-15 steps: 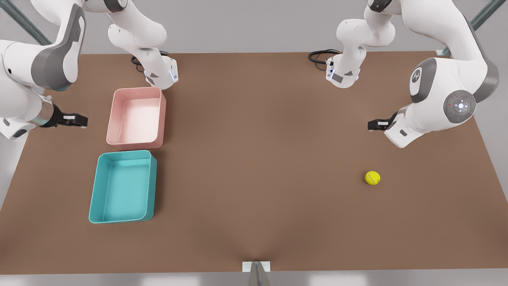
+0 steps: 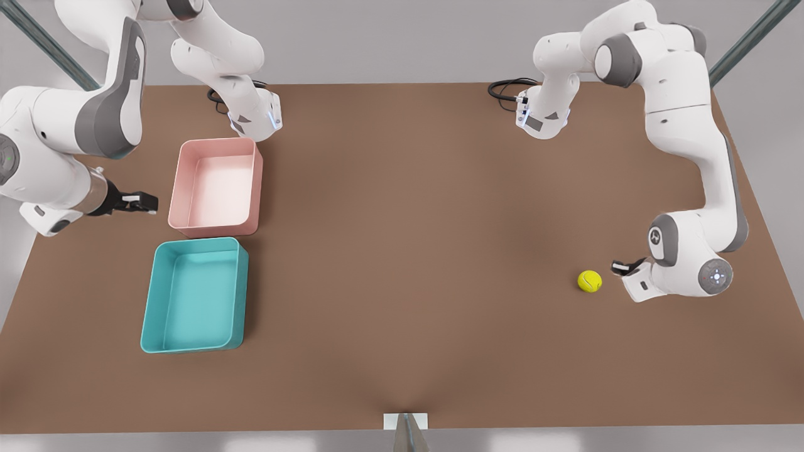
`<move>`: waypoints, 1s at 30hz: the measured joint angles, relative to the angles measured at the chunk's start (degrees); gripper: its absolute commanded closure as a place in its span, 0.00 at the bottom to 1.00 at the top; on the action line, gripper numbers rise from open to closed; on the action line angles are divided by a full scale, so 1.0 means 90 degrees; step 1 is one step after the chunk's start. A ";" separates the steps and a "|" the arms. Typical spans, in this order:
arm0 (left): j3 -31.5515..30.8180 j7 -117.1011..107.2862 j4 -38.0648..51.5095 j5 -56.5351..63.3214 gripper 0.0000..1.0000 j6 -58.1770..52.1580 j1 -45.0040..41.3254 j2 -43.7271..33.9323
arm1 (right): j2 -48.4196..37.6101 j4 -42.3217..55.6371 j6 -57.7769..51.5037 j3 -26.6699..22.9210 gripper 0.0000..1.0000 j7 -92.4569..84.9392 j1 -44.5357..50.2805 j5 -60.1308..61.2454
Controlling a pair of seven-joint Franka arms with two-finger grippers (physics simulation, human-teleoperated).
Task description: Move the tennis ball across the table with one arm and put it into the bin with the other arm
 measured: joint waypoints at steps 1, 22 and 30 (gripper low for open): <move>0.0061 0.0519 -0.0017 0.0015 0.79 0.0235 0.0060 0.0103 | -0.0009 -0.0017 0.0029 -0.0001 0.00 -0.0003 -0.0008 0.0014; 0.0135 0.5302 -0.1367 0.0796 0.79 0.1962 -0.0079 0.0056 | -0.0745 -0.1027 0.0569 -0.0033 0.00 -0.0067 -0.0231 0.0113; 0.0135 0.6141 -0.1331 0.0805 0.79 0.2406 -0.0104 0.0209 | -0.0724 -0.1027 0.0580 -0.0024 0.00 -0.0072 -0.0099 0.0116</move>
